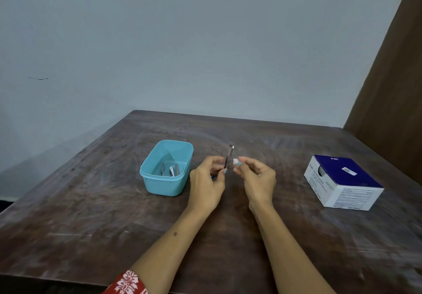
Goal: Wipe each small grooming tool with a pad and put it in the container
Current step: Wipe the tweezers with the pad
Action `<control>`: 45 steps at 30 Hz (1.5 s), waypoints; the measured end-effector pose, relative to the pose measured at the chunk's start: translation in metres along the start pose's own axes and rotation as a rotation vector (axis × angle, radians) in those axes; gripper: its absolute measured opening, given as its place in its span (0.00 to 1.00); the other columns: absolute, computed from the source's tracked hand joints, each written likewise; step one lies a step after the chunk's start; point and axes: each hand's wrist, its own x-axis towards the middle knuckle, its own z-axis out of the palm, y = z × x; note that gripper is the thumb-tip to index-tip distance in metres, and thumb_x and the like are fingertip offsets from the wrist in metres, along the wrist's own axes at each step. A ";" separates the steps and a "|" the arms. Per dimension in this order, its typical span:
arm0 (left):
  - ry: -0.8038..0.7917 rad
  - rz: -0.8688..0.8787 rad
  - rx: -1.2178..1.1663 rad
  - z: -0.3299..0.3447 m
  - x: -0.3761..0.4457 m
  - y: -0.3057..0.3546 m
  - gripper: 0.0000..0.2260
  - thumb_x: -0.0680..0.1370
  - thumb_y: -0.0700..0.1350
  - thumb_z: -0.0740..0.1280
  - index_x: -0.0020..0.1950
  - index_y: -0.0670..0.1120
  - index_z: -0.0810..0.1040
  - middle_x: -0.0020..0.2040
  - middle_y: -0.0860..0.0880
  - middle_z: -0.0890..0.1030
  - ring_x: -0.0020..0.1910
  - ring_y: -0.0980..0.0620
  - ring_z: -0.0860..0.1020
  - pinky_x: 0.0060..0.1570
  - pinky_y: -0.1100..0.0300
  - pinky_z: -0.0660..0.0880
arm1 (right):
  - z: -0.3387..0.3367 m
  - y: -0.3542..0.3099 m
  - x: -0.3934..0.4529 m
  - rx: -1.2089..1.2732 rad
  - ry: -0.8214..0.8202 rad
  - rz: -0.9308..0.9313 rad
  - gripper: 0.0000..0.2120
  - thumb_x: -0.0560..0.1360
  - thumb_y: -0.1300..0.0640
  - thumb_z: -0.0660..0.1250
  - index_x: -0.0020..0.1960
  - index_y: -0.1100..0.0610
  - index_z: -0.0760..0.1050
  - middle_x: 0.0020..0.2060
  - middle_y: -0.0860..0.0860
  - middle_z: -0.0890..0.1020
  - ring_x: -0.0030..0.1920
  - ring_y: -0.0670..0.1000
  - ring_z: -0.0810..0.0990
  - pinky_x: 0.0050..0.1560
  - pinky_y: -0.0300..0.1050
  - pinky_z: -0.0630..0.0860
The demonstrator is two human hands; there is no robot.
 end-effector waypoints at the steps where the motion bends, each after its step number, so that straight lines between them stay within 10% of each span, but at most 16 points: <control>1: -0.009 0.001 -0.015 0.000 0.000 0.000 0.11 0.73 0.34 0.68 0.50 0.48 0.75 0.40 0.55 0.82 0.39 0.69 0.78 0.40 0.79 0.71 | 0.000 0.000 0.000 0.008 0.004 0.007 0.09 0.72 0.68 0.68 0.41 0.55 0.82 0.36 0.51 0.85 0.37 0.49 0.85 0.42 0.39 0.80; 9: -0.006 0.003 -0.019 0.001 0.000 -0.004 0.09 0.73 0.35 0.68 0.43 0.49 0.75 0.39 0.53 0.81 0.41 0.58 0.81 0.41 0.55 0.81 | 0.000 -0.003 -0.004 0.059 -0.017 0.025 0.10 0.72 0.68 0.67 0.45 0.54 0.82 0.42 0.54 0.85 0.42 0.51 0.85 0.42 0.41 0.81; 20: -0.014 -0.013 0.010 0.003 0.003 -0.008 0.08 0.72 0.34 0.68 0.44 0.47 0.82 0.39 0.56 0.82 0.40 0.63 0.79 0.40 0.77 0.73 | -0.003 -0.007 -0.004 -0.004 -0.088 0.015 0.19 0.64 0.72 0.73 0.47 0.52 0.80 0.35 0.52 0.86 0.43 0.47 0.85 0.49 0.38 0.76; 25: -0.022 -0.033 -0.012 0.002 0.003 -0.006 0.10 0.71 0.34 0.71 0.41 0.50 0.79 0.39 0.57 0.81 0.41 0.62 0.80 0.41 0.72 0.75 | -0.003 -0.005 -0.003 0.021 -0.024 0.008 0.26 0.62 0.75 0.73 0.51 0.51 0.70 0.34 0.52 0.85 0.37 0.44 0.84 0.40 0.30 0.76; 31: -0.058 -0.066 -0.061 0.004 0.002 -0.005 0.12 0.70 0.33 0.72 0.48 0.47 0.79 0.38 0.59 0.80 0.39 0.71 0.78 0.38 0.78 0.72 | -0.002 -0.003 -0.004 0.000 -0.003 0.019 0.21 0.65 0.71 0.72 0.49 0.50 0.72 0.37 0.54 0.85 0.44 0.55 0.84 0.55 0.55 0.78; 38: -0.050 -0.055 -0.035 0.004 0.002 -0.006 0.08 0.72 0.37 0.71 0.48 0.47 0.83 0.38 0.59 0.81 0.39 0.66 0.80 0.38 0.77 0.73 | 0.002 -0.009 -0.007 0.059 -0.005 -0.011 0.23 0.65 0.70 0.75 0.50 0.49 0.71 0.35 0.54 0.85 0.42 0.55 0.84 0.56 0.58 0.77; 45: -0.019 -0.139 -0.035 0.003 0.004 -0.009 0.07 0.72 0.38 0.71 0.48 0.46 0.82 0.38 0.56 0.81 0.39 0.63 0.80 0.40 0.71 0.77 | 0.003 -0.009 -0.011 0.084 -0.086 -0.062 0.17 0.71 0.70 0.66 0.55 0.54 0.73 0.34 0.55 0.85 0.36 0.54 0.85 0.39 0.45 0.82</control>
